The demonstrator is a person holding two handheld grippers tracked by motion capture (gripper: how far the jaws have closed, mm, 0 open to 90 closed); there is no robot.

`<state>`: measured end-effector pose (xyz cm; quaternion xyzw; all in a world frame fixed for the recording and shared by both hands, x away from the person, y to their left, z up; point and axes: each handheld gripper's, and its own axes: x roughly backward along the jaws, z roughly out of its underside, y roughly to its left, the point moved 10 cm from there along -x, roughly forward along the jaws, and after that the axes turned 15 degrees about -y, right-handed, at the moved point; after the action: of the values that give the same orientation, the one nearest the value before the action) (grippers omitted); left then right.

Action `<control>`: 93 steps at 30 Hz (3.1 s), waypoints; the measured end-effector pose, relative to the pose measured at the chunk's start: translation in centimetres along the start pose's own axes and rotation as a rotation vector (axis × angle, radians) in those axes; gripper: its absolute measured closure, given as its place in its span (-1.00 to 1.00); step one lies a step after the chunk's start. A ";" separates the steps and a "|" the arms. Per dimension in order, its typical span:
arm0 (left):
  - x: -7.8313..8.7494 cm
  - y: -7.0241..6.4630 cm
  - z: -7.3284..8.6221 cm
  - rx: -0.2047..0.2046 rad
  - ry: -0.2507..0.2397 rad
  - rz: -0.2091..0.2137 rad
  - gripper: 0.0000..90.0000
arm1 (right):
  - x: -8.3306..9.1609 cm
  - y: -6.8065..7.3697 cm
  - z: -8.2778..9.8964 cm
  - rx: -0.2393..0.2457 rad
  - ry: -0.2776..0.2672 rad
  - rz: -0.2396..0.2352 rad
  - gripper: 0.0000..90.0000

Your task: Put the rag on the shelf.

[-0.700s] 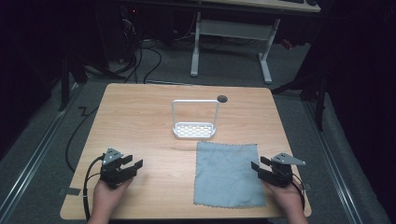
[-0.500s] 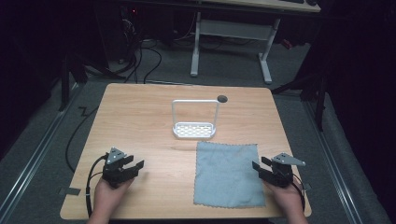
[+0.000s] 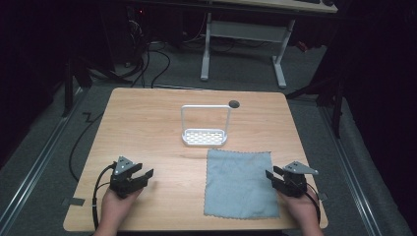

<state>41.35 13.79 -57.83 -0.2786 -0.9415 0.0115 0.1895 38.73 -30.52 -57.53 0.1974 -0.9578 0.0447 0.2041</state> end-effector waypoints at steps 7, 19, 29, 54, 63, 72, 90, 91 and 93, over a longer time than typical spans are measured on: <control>0.2 -0.4 -0.4 0.002 -0.014 0.009 0.23 | -0.7 -0.3 1.2 -0.009 0.087 -0.009 1.00; -0.9 -5.9 -0.2 -0.026 0.053 0.143 0.65 | -1.5 3.3 1.5 0.055 0.110 -0.100 1.00; -3.7 -14.2 0.2 -0.081 0.093 0.338 0.54 | -2.1 7.3 1.3 0.119 0.111 -0.187 1.00; -0.9 -12.6 3.1 -0.147 0.191 0.336 0.41 | -1.2 12.3 1.3 0.177 0.103 -0.315 0.67; -2.3 -8.0 0.0 -0.035 0.077 0.199 0.20 | -1.6 10.4 0.3 0.133 0.035 -0.239 0.43; -6.0 -6.1 0.0 0.011 0.143 0.119 0.12 | -1.6 9.0 0.1 0.094 0.019 -0.212 0.42; -7.2 -8.2 0.6 -0.086 0.099 0.124 0.97 | -3.5 8.6 -1.3 0.059 0.015 -0.179 0.17; -7.2 -8.2 0.6 -0.071 0.096 0.128 0.97 | -3.8 8.4 -1.5 0.048 0.020 -0.171 0.17; -7.2 -8.1 0.6 -0.056 0.095 0.132 0.98 | -4.1 8.2 -1.8 0.043 0.023 -0.163 0.17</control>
<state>42.46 3.17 -59.89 -0.3455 -0.9109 -0.0157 0.2250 39.55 -21.23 -57.61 0.2783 -0.9351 0.0507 0.2136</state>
